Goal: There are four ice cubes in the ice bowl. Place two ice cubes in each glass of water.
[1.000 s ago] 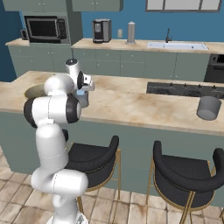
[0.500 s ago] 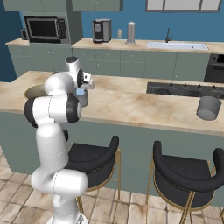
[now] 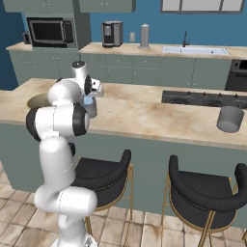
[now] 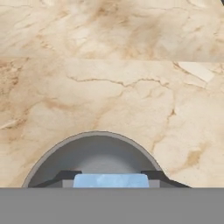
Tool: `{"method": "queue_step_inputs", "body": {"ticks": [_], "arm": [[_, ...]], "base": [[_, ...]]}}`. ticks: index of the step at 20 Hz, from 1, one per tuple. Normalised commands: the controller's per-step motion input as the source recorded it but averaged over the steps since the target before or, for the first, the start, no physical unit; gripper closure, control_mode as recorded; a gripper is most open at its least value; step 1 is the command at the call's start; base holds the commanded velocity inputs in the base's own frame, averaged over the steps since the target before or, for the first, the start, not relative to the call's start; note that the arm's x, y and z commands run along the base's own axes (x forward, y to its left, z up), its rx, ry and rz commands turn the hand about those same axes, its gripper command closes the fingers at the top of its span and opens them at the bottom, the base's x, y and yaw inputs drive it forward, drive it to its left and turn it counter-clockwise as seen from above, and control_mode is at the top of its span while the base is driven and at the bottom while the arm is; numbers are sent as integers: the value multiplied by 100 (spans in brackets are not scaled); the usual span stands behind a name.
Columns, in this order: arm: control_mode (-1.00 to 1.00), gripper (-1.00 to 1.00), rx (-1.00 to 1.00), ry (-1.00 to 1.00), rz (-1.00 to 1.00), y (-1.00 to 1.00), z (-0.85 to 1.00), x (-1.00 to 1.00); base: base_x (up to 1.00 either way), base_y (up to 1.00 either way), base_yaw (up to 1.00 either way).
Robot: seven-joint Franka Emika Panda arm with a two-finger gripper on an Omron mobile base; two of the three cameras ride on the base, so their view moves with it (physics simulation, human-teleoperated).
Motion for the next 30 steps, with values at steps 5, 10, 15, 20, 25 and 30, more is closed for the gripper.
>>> {"method": "queue_step_inputs", "body": {"ticks": [5,10,15,20,25,30], "arm": [[-100,100,0,0,0,5,17,0],[-100,-100,0,0,0,27,0,0],[-100,-100,0,0,0,2,1,0],[-100,-100,3,0,0,-3,36,0],[-100,-100,16,0,0,61,35,-39],[-100,-100,10,0,0,100,0,-59]], "base": [[0,0,0],[0,0,0],[0,0,0],[0,0,0],[0,0,0],[0,0,0]]}}
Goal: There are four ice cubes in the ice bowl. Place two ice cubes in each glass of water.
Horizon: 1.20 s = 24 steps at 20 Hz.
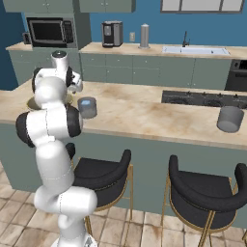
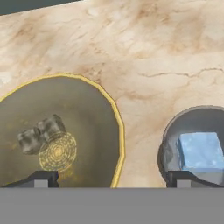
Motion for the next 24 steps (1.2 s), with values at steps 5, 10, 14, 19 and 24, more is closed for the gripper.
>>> {"method": "queue_step_inputs", "body": {"ticks": [5,10,14,19,24], "arm": [[-100,-100,6,4,0,100,0,-25],[-100,-100,-7,12,0,61,-3,0],[-100,-100,-8,15,0,43,-29,2],[-100,-100,0,12,0,30,-25,1],[-100,-100,0,3,0,0,-24,0]], "base": [[0,0,0],[0,0,0],[0,0,0],[0,0,0],[0,0,0]]}}
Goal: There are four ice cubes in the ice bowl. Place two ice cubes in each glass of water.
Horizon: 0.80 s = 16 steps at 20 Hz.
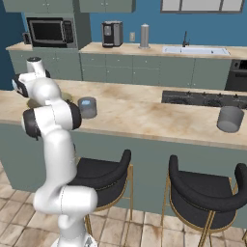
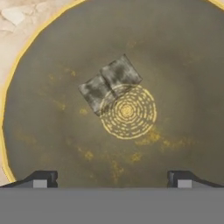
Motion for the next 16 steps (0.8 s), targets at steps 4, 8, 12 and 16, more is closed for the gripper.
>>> {"method": "queue_step_inputs", "body": {"ticks": [4,8,12,16], "arm": [[-100,-100,0,0,0,0,-25,2],[-100,-100,1,-1,0,-5,-31,0],[-100,-100,1,-7,0,-20,-8,0],[-100,-100,9,-15,0,-1,0,2]], "base": [[0,0,0],[0,0,0],[0,0,0],[0,0,0]]}}
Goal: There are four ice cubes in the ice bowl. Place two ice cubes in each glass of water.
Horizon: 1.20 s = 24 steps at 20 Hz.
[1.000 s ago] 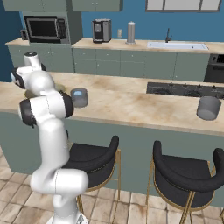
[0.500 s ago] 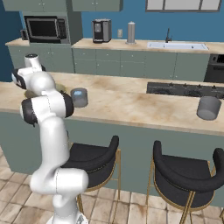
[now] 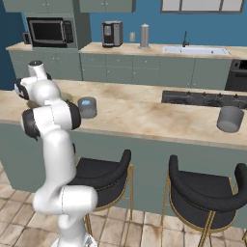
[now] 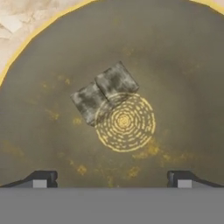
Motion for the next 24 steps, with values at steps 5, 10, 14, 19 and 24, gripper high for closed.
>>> {"method": "queue_step_inputs", "body": {"ticks": [5,10,14,19,24], "arm": [[-100,-100,15,-3,-1,2,-2,0],[-100,-100,1,0,0,0,-7,11],[-100,-100,0,5,0,5,-1,32],[-100,-100,-3,15,0,22,0,37],[-100,-100,-7,17,0,27,0,30]], "base": [[0,0,0],[0,0,0],[0,0,0],[0,0,0],[0,0,0]]}}
